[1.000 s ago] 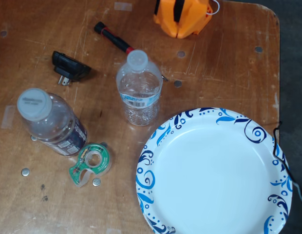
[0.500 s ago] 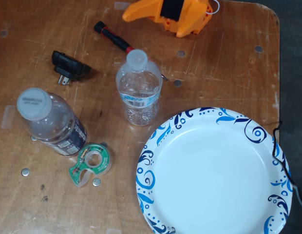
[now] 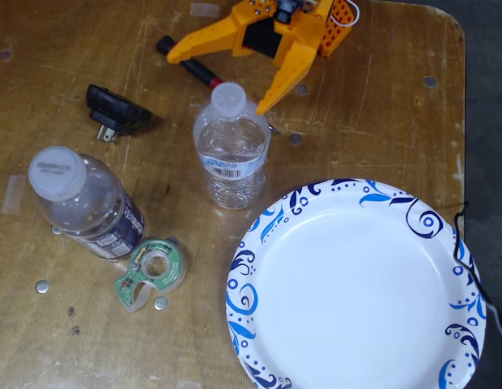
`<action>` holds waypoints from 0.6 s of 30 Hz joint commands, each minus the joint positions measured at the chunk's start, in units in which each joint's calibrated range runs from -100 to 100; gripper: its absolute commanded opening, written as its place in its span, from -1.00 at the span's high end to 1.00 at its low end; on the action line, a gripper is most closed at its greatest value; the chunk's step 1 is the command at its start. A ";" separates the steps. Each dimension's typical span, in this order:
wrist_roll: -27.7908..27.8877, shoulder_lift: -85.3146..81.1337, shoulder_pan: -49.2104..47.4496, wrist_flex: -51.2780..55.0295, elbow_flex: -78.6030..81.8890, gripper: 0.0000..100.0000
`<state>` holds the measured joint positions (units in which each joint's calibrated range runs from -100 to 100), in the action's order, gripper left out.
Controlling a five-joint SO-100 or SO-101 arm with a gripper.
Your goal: Move the bottles to the plate
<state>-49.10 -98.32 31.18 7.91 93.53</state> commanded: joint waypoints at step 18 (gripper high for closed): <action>-2.28 9.45 -0.50 0.79 -11.18 0.39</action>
<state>-50.72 -92.62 31.91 8.68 86.78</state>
